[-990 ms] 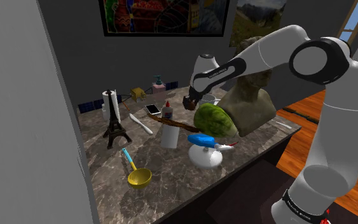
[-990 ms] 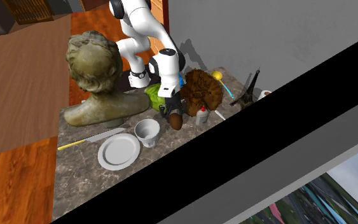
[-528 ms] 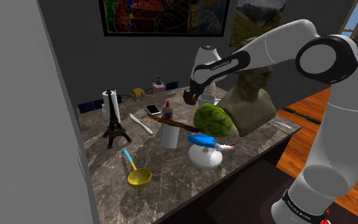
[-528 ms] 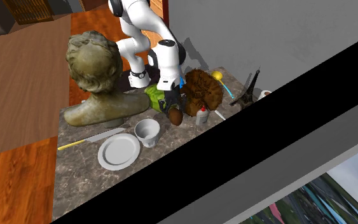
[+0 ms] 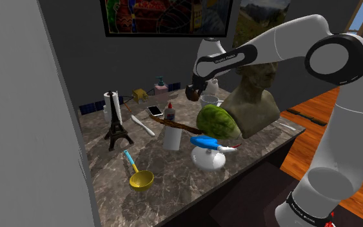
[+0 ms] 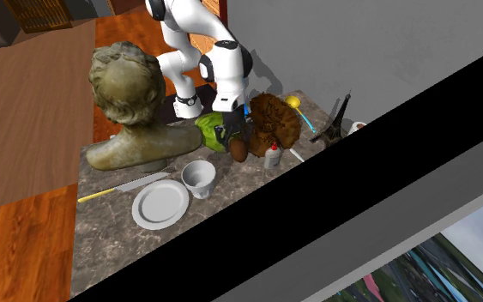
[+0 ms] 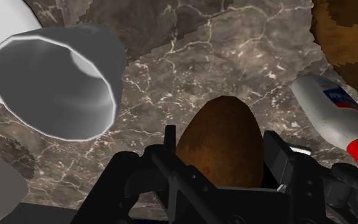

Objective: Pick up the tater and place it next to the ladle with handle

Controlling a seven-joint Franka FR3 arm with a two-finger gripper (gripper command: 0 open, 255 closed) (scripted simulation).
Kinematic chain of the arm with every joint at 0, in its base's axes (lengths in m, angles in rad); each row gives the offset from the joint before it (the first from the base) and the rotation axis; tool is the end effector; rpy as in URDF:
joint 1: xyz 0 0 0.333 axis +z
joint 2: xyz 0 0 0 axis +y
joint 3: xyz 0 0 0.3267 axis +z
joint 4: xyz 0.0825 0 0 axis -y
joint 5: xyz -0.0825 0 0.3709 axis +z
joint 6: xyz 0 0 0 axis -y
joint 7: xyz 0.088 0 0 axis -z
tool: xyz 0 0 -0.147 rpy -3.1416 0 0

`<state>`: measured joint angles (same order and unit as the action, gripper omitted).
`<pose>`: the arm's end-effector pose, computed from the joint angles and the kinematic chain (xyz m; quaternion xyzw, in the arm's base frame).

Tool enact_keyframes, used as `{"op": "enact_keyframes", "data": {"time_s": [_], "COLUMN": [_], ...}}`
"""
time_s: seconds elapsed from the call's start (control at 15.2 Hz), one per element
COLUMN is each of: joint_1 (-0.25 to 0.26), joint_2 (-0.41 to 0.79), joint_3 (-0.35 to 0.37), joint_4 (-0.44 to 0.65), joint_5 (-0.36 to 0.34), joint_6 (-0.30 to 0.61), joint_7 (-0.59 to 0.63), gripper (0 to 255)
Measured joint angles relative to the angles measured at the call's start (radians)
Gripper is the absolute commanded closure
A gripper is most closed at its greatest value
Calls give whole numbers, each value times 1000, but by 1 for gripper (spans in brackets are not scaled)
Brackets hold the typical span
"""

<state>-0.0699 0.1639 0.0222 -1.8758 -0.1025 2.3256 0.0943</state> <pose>0.6279 -0.0353 0.4319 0.9881 -0.0412 0.1432 0.0368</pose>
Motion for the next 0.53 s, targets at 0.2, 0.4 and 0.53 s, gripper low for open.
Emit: {"op": "enact_keyframes", "data": {"time_s": [0.2, 0.4, 0.53], "joint_1": [37, 78, 106], "joint_2": [-6, -10, -12], "joint_3": [19, 42, 57], "joint_4": [-4, -11, -8], "joint_5": [-24, -52, -69], "joint_6": [-8, -13, -23], "joint_7": [68, 147, 197], "gripper": [255, 255, 255]}}
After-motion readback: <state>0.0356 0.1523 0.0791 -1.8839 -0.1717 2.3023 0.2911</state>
